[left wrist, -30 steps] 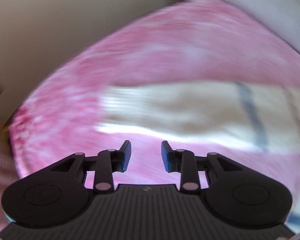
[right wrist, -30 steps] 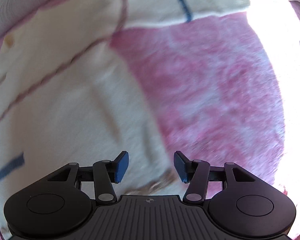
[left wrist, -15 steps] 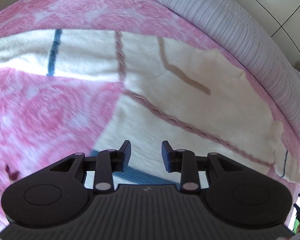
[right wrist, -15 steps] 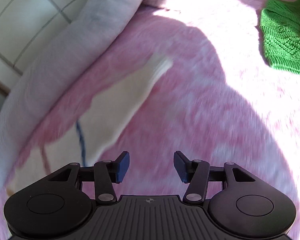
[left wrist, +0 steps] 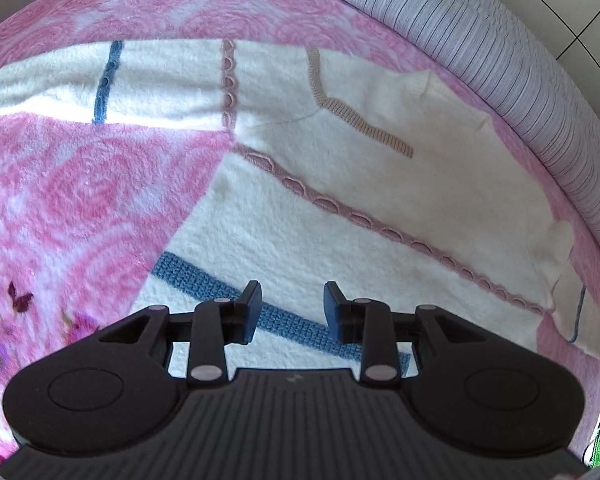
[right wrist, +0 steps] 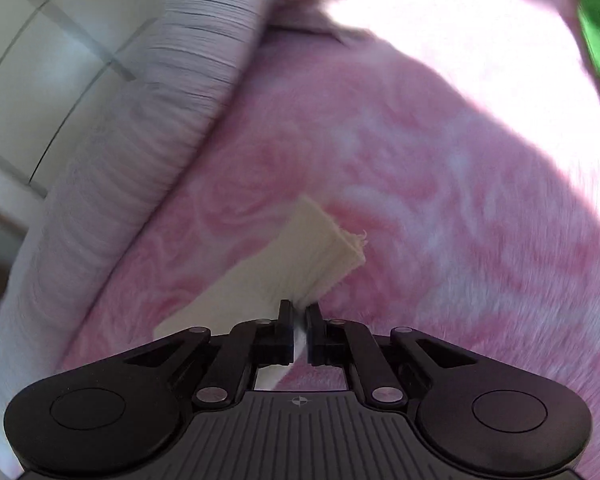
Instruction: Fold clothes
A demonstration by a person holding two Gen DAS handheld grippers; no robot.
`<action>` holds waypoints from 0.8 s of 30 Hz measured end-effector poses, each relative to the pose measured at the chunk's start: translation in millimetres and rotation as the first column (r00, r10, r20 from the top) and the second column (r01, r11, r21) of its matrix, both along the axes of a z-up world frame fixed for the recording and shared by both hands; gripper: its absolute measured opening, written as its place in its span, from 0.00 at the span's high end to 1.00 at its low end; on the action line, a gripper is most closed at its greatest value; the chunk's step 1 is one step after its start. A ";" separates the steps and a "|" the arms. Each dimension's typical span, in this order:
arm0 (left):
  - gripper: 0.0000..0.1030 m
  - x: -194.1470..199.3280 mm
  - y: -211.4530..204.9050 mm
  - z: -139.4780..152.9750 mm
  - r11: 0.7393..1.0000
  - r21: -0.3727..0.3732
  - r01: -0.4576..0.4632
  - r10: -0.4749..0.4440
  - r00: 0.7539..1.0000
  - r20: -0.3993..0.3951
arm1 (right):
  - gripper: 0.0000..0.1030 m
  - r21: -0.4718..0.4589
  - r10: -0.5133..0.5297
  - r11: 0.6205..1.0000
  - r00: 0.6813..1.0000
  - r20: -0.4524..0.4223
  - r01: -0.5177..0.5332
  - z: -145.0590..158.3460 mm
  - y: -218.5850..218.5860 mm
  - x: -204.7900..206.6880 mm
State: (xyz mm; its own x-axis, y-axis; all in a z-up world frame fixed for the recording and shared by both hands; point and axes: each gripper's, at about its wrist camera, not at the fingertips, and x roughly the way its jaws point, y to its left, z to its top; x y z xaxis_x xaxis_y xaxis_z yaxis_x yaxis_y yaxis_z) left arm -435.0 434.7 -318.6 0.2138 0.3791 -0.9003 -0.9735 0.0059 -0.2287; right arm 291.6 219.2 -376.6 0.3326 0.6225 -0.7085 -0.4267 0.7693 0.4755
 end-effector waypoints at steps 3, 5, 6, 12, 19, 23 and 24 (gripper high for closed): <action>0.72 -1.9 -2.2 -1.5 1.000 -0.002 0.002 -0.002 1.000 0.002 | 0.97 -0.001 -0.103 0.995 0.991 0.081 0.104 21.5 -39.5 -9.1; 0.72 -2.6 -5.0 -7.6 1.000 -0.018 0.001 -0.001 1.000 0.005 | 0.97 -0.069 -0.126 0.989 0.991 0.042 0.129 8.9 -54.4 -11.6; 0.72 -2.0 -7.2 -12.0 1.000 -0.027 0.006 -0.006 1.000 0.003 | 0.97 -0.113 -0.108 0.988 0.994 0.024 0.110 -3.1 -54.3 -12.4; 0.72 -9.0 -27.1 -21.3 0.997 -0.045 0.067 -0.070 0.995 -0.075 | 0.70 -0.124 -0.156 0.980 0.988 0.015 0.156 -9.8 -52.0 -19.3; 0.66 -50.2 -71.9 -20.9 0.995 -0.070 0.067 -0.077 0.985 -0.157 | 0.55 -0.212 0.274 0.934 0.957 -0.095 -0.288 17.0 -41.1 -131.1; 0.63 -79.2 -101.9 -20.0 0.989 -0.099 0.114 -0.131 0.974 -0.185 | 0.55 -0.151 0.560 0.774 0.777 -0.287 -0.614 18.8 -57.7 -242.2; 0.62 -86.5 -108.7 -21.1 0.986 -0.106 0.125 -0.144 0.971 -0.191 | 0.55 -0.138 0.585 0.748 0.743 -0.324 -0.649 18.8 -63.8 -265.7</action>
State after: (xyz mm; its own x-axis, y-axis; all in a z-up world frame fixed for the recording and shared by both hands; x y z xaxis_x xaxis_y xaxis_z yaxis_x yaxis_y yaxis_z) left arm -521.5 325.9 -339.7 0.0715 0.2718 -0.9597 -0.9911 0.1275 -0.0377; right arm 25.9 155.4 -357.8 -0.2714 0.4388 -0.8566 -0.7397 0.4742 0.4774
